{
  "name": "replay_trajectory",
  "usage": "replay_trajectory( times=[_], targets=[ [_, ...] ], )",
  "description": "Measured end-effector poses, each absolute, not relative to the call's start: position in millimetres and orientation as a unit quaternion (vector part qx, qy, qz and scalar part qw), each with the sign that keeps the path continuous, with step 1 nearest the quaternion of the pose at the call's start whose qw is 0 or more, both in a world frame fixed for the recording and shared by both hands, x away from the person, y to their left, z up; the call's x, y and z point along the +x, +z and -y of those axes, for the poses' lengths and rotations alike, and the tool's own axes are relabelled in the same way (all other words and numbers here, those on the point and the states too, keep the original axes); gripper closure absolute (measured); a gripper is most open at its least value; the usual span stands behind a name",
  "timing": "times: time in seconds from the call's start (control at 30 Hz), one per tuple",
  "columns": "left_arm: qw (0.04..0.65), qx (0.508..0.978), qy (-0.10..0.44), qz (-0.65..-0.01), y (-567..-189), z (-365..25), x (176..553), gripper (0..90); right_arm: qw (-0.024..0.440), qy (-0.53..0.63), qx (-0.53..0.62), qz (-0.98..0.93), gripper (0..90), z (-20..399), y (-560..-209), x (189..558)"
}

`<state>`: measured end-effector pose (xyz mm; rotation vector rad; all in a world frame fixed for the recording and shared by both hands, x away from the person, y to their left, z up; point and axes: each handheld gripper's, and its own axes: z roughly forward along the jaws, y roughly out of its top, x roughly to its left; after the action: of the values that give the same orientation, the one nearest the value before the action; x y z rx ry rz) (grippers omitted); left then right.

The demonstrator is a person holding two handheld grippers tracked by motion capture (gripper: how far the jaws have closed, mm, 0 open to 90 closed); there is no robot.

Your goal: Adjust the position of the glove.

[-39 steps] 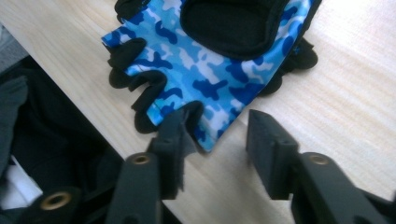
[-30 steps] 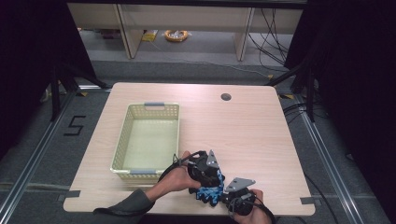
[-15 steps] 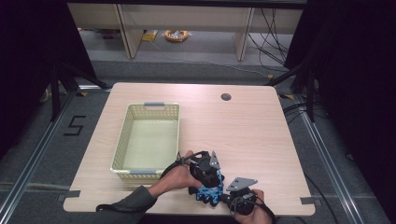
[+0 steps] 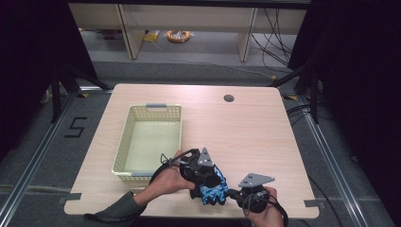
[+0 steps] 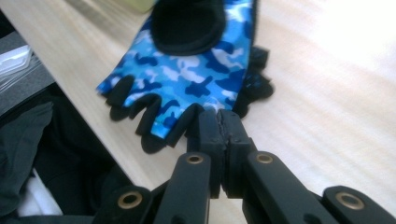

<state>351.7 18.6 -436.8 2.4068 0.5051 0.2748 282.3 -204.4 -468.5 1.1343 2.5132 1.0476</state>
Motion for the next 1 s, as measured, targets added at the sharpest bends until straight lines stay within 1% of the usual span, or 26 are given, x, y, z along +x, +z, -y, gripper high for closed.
replay_trajectory(
  times=[0.07, 0.17, 0.33, 0.4, 0.53, 0.67, 0.73, 0.83, 0.87, 0.97, 1.0],
  targets=[
    [0.341, 0.912, 0.101, -0.202, -434, -24, 347, 70.8, 0.098, 0.36, 0.392, -0.841, 89.9, 205, -464, 286],
    [0.372, 0.892, 0.096, -0.239, -432, -35, 341, 70.6, 0.115, 0.36, 0.38, -0.844, 90.0, 207, -457, 296],
    [0.423, 0.85, 0.073, -0.306, -440, -55, 330, 70.0, 0.122, 0.354, 0.368, -0.851, 90.0, 198, -449, 311],
    [0.418, 0.847, 0.076, -0.319, -449, -57, 323, 69.7, 0.125, 0.35, 0.359, -0.856, 90.0, 193, -447, 315],
    [0.427, 0.833, 0.061, -0.347, -463, -58, 316, 69.0, 0.128, 0.342, 0.348, -0.863, 90.0, 188, -447, 322],
    [0.431, 0.825, 0.05, -0.363, -470, -60, 313, 68.6, 0.127, 0.338, 0.342, -0.868, 90.0, 187, -447, 325],
    [0.435, 0.817, 0.038, -0.376, -473, -62, 310, 68.6, 0.124, 0.341, 0.342, -0.867, 90.0, 186, -448, 327],
    [0.451, 0.8, 0.036, -0.395, -476, -61, 307, 68.0, 0.118, 0.337, 0.335, -0.872, 90.0, 184, -450, 333],
    [0.448, 0.799, 0.027, -0.399, -475, -64, 307, 67.8, 0.114, 0.337, 0.335, -0.873, 90.0, 183, -451, 335],
    [0.455, 0.791, 0.038, -0.407, -476, -64, 303, 67.1, 0.115, 0.338, 0.324, -0.876, 90.0, 179, -453, 343],
    [0.461, 0.784, 0.022, -0.416, -478, -65, 303, 66.8, 0.11, 0.335, 0.32, -0.879, 90.0, 178, -452, 345]
  ],
)
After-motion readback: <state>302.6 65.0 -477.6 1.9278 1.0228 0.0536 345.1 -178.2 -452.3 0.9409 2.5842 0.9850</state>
